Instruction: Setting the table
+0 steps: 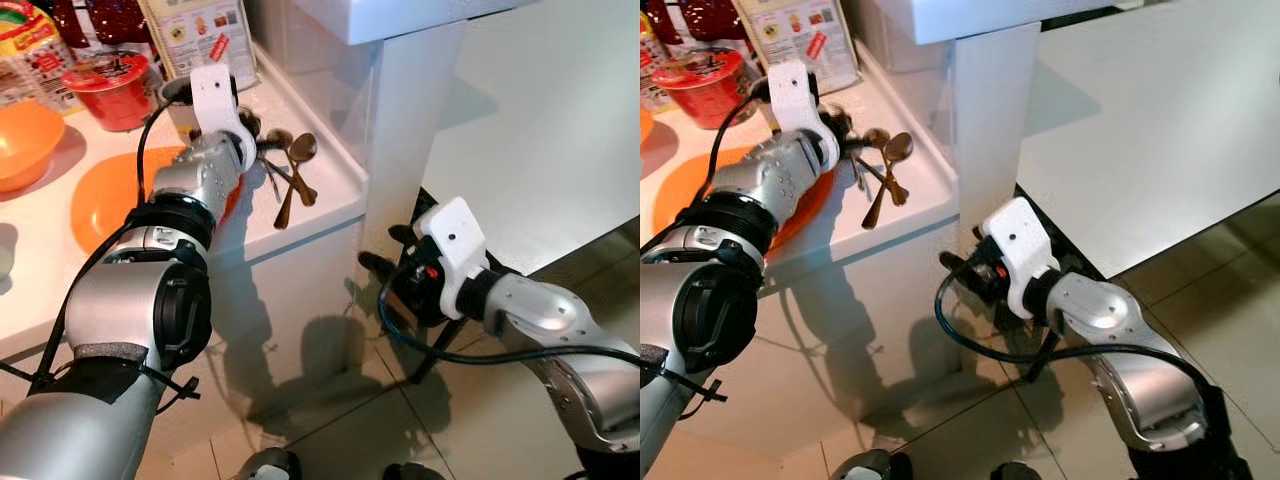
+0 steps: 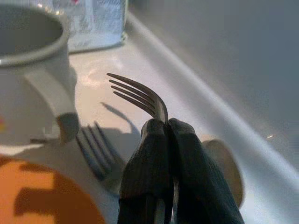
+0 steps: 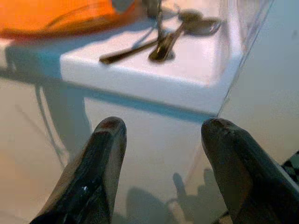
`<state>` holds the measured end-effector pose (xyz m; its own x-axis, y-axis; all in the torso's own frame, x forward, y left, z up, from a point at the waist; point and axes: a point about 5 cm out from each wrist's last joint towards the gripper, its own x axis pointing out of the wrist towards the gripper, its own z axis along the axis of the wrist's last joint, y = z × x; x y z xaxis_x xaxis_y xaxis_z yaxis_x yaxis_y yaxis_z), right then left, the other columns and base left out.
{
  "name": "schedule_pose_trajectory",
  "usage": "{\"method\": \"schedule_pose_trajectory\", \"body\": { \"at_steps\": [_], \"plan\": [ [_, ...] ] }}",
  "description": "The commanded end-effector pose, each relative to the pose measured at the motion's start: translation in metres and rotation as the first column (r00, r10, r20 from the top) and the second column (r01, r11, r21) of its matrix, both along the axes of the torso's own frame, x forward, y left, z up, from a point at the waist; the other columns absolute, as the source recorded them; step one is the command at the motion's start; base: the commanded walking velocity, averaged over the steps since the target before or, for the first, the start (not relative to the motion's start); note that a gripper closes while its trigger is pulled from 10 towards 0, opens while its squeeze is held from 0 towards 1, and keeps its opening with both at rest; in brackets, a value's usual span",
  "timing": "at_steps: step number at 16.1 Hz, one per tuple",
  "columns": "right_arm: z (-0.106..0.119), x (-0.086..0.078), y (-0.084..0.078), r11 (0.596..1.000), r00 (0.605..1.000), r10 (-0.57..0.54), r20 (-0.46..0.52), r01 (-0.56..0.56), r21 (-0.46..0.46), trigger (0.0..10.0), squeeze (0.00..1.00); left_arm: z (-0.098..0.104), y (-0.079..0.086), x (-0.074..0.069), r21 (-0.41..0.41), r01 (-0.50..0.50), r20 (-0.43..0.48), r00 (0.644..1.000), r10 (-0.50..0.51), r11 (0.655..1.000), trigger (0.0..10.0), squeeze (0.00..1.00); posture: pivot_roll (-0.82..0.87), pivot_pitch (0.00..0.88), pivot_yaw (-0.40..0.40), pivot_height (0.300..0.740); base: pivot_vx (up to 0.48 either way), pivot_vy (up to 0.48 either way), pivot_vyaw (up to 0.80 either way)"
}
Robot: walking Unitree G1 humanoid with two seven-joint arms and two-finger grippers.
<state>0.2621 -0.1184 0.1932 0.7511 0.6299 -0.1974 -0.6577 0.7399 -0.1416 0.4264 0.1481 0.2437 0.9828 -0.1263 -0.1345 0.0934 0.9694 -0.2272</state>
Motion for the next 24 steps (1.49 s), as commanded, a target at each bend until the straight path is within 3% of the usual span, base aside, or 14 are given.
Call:
{"method": "schedule_pose_trajectory", "body": {
  "at_steps": [1,2,4,5,6,7,8,11,13,15,18,19,22,24],
  "plan": [
    [0.004,0.003,-0.003,1.000,0.999,-0.028,0.026,0.028,0.014,10.0,0.00,0.012,0.002,0.001,-0.022,0.011,0.035,0.999,-0.010,1.000,0.0,0.00,-0.04,0.015,0.073,0.740,0.000,0.000,0.00],
    [0.004,0.005,-0.004,0.998,0.998,-0.049,0.032,0.048,0.031,10.0,0.00,0.013,0.002,0.000,-0.029,0.016,0.038,0.999,-0.015,0.999,0.0,0.00,-0.04,0.015,0.073,0.740,0.000,0.000,0.00],
    [0.007,0.021,-0.009,0.963,0.978,-0.208,0.032,0.198,0.185,10.0,0.00,0.008,0.006,-0.002,-0.054,0.054,0.042,0.998,-0.052,0.997,0.0,0.00,-0.03,0.019,0.072,0.740,0.000,0.000,0.00],
    [0.010,0.037,-0.013,0.876,0.949,-0.311,-0.040,0.303,0.376,10.0,0.80,-0.002,0.012,-0.005,-0.057,0.054,0.025,0.998,-0.052,0.997,0.0,0.00,-0.03,0.024,0.066,0.740,0.000,0.000,0.00],
    [0.010,0.037,-0.013,0.876,0.949,-0.311,-0.040,0.303,0.376,10.0,0.80,-0.002,0.012,-0.005,-0.057,0.054,0.025,0.998,-0.052,0.997,0.0,0.00,-0.03,0.024,0.066,0.740,0.000,0.000,0.00],
    [0.011,0.047,-0.013,0.795,0.936,-0.336,-0.109,0.344,0.499,10.0,1.00,-0.007,0.016,-0.007,-0.076,0.047,0.017,0.999,-0.046,0.996,0.0,0.00,-0.03,0.029,0.065,0.740,0.000,0.000,0.00],
    [0.007,0.060,-0.007,0.728,0.942,-0.279,-0.188,0.335,0.599,10.0,1.00,-0.005,0.016,-0.008,-0.128,0.059,0.021,0.998,-0.057,0.990,0.0,0.00,-0.02,0.035,0.059,0.740,0.000,0.000,0.00],
    [0.003,0.065,0.007,0.687,0.955,-0.175,-0.239,0.292,0.666,10.0,1.00,-0.002,0.014,-0.010,-0.168,0.082,0.030,0.997,-0.078,0.982,0.0,0.00,-0.02,0.041,0.054,0.740,0.000,0.000,0.00],
    [0.001,0.067,0.017,0.744,0.967,-0.128,-0.221,0.241,0.623,10.0,1.00,-0.002,0.013,-0.011,-0.173,0.089,0.035,0.996,-0.084,0.981,0.0,0.00,-0.02,0.044,0.053,0.740,0.000,0.000,0.00],
    [0.006,0.067,0.032,0.881,0.993,-0.074,-0.092,0.108,0.461,10.0,1.00,0.000,0.008,-0.013,-0.167,0.110,0.041,0.994,-0.105,0.980,0.0,0.00,-0.02,0.044,0.053,0.740,0.000,0.000,0.00],
    [0.014,0.066,0.047,0.927,1.000,0.031,0.004,-0.030,0.373,10.0,1.00,0.003,-0.002,-0.017,-0.166,0.146,0.045,0.989,-0.141,0.975,0.0,0.00,-0.02,0.042,0.055,0.740,0.000,0.000,0.00],
    [0.015,0.065,0.051,0.916,0.998,0.056,-0.006,-0.049,0.399,10.0,1.00,0.003,-0.007,-0.018,-0.173,0.159,0.043,0.987,-0.154,0.972,0.0,0.00,-0.02,0.041,0.055,0.740,0.000,0.000,0.00],
    [0.027,0.067,0.059,0.819,0.990,0.125,-0.069,-0.064,0.571,10.0,1.00,0.000,-0.019,-0.023,-0.152,0.194,0.042,0.981,-0.190,0.969,0.0,0.00,-0.02,0.039,0.052,0.740,0.000,0.000,0.00],
    [0.029,0.068,0.062,0.789,0.982,0.165,-0.089,-0.078,0.609,10.0,1.00,0.000,-0.021,-0.024,-0.130,0.204,0.041,0.979,-0.200,0.970,0.0,0.00,-0.02,0.038,0.054,0.740,0.000,0.000,0.00]
  ]
}}
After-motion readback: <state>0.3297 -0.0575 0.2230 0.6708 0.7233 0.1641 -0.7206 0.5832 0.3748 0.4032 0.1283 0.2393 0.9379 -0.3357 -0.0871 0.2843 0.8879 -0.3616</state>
